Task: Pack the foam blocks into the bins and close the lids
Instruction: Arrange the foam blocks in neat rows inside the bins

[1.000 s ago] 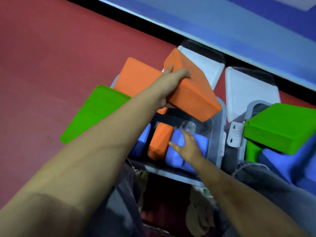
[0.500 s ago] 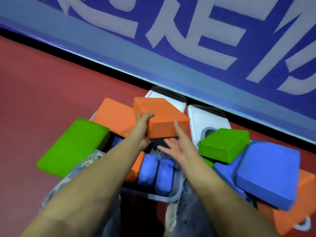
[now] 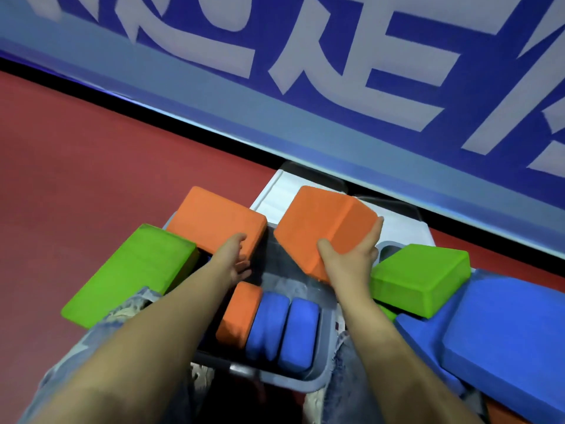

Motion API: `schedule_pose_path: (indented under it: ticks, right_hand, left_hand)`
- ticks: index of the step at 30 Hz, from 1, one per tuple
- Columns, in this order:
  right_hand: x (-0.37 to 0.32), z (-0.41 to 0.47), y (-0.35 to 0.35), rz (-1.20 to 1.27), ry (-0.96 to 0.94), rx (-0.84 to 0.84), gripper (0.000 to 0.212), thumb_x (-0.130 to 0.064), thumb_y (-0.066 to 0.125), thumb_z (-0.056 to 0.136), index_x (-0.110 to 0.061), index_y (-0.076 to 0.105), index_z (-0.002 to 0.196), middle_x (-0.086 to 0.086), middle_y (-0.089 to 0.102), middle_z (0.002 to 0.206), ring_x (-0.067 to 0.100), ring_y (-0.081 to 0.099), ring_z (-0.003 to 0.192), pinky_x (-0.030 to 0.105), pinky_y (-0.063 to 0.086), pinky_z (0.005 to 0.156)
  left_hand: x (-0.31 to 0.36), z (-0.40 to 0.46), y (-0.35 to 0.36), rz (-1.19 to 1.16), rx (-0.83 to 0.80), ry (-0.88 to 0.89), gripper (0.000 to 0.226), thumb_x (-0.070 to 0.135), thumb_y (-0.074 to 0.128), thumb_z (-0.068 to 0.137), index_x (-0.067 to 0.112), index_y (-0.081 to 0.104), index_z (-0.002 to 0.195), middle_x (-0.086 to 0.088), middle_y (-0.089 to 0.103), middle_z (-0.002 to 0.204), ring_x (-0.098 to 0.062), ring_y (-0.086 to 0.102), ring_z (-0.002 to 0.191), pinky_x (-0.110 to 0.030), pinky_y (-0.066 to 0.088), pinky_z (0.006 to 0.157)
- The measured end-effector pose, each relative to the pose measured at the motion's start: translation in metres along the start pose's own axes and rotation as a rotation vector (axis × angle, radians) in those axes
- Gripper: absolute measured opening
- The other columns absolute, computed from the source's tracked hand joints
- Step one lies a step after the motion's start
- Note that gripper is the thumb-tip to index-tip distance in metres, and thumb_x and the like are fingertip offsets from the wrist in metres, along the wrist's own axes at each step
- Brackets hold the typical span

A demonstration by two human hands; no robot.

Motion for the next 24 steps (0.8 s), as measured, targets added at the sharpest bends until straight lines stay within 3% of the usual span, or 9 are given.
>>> schedule_pose_path:
  ticks: [1, 3, 5, 6, 8, 10, 15, 20, 24]
  right_hand:
    - [0.004, 0.002, 0.001, -0.022, -0.029, -0.017, 0.107, -0.026, 0.071, 0.076, -0.038, -0.007, 0.148, 0.015, 0.028, 0.139, 0.029, 0.049, 0.112, 0.025, 0.033, 0.083]
    - [0.007, 0.006, 0.004, -0.067, -0.073, -0.079, 0.105, -0.027, 0.071, 0.076, -0.04, -0.004, 0.148, 0.011, 0.032, 0.13, 0.025, 0.049, 0.103, 0.025, 0.035, 0.083]
    - [0.008, 0.01, 0.008, -0.127, -0.134, -0.142, 0.102, -0.028, 0.071, 0.076, -0.039, -0.001, 0.148, 0.003, 0.032, 0.118, 0.019, 0.046, 0.094, 0.024, 0.035, 0.083]
    - [0.009, 0.012, 0.01, -0.159, -0.159, -0.171, 0.101, -0.028, 0.071, 0.077, -0.038, 0.001, 0.149, 0.0, 0.03, 0.114, 0.016, 0.043, 0.091, 0.022, 0.034, 0.082]
    - [0.015, 0.015, 0.013, -0.228, -0.188, -0.206, 0.1, -0.03, 0.071, 0.077, -0.037, 0.003, 0.149, -0.002, 0.029, 0.11, 0.014, 0.04, 0.089, 0.021, 0.033, 0.083]
    - [0.022, 0.019, 0.017, -0.268, -0.183, -0.221, 0.099, -0.033, 0.07, 0.076, -0.04, 0.003, 0.148, -0.001, 0.03, 0.111, 0.016, 0.043, 0.096, 0.024, 0.037, 0.089]
    - [0.036, 0.028, 0.028, -0.312, -0.159, -0.251, 0.102, -0.037, 0.07, 0.072, -0.044, 0.001, 0.147, 0.006, 0.035, 0.122, 0.027, 0.044, 0.117, 0.044, 0.039, 0.104]
    - [0.042, 0.033, 0.035, -0.344, -0.142, -0.287, 0.102, -0.039, 0.07, 0.073, -0.044, 0.0, 0.147, 0.008, 0.035, 0.128, 0.028, 0.046, 0.117, 0.043, 0.042, 0.101]
    - [0.042, 0.032, 0.04, -0.388, -0.156, -0.286, 0.101, -0.039, 0.07, 0.075, -0.042, 0.0, 0.147, 0.009, 0.036, 0.128, 0.027, 0.048, 0.114, 0.035, 0.042, 0.098]
  left_hand:
    - [-0.001, 0.012, -0.01, -0.046, 0.073, -0.003, 0.043, 0.039, 0.053, 0.092, 0.014, 0.046, 0.127, -0.011, 0.043, 0.107, -0.027, 0.051, 0.109, -0.041, 0.04, 0.095]
    - [-0.003, 0.033, -0.027, -0.097, 0.177, -0.015, 0.033, 0.036, 0.053, 0.092, 0.014, 0.043, 0.115, -0.011, 0.039, 0.089, -0.023, 0.046, 0.076, -0.038, 0.043, 0.078]
    - [-0.004, 0.051, -0.039, -0.106, 0.231, -0.051, 0.034, 0.037, 0.054, 0.092, 0.015, 0.041, 0.113, -0.01, 0.034, 0.079, -0.021, 0.035, 0.063, -0.034, 0.04, 0.065]
    - [-0.004, 0.058, -0.041, -0.117, 0.221, -0.064, 0.039, 0.039, 0.055, 0.091, 0.017, 0.041, 0.12, -0.013, 0.039, 0.084, -0.025, 0.04, 0.067, -0.035, 0.043, 0.071]
    - [-0.006, 0.076, -0.045, -0.131, 0.218, -0.093, 0.062, 0.04, 0.056, 0.091, 0.016, 0.031, 0.143, -0.023, 0.046, 0.125, -0.037, 0.05, 0.109, -0.041, 0.039, 0.1]
    - [-0.009, 0.089, -0.044, -0.125, 0.221, -0.115, 0.073, 0.042, 0.056, 0.092, 0.013, 0.022, 0.149, -0.022, 0.029, 0.149, -0.035, 0.032, 0.137, -0.046, 0.028, 0.111]
    - [-0.02, 0.1, -0.034, -0.205, 0.162, -0.145, 0.073, 0.052, 0.057, 0.086, 0.02, 0.03, 0.145, -0.015, 0.039, 0.145, -0.034, 0.039, 0.132, -0.049, 0.033, 0.103]
    - [-0.033, 0.118, -0.033, -0.279, 0.135, -0.089, 0.09, 0.055, 0.069, 0.075, 0.038, 0.017, 0.147, -0.016, 0.037, 0.143, -0.039, 0.041, 0.128, -0.061, 0.031, 0.098]
    - [-0.033, 0.13, -0.036, -0.317, 0.135, -0.094, 0.083, 0.033, 0.078, 0.07, 0.037, 0.031, 0.139, -0.015, 0.048, 0.135, -0.038, 0.051, 0.114, -0.077, 0.01, 0.097]
Point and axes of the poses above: each hand's wrist, its own z-axis towards the middle knuckle, its own y-axis out of the palm, x = y × z, the point moved 2 cm from there along z, towards the middle knuckle
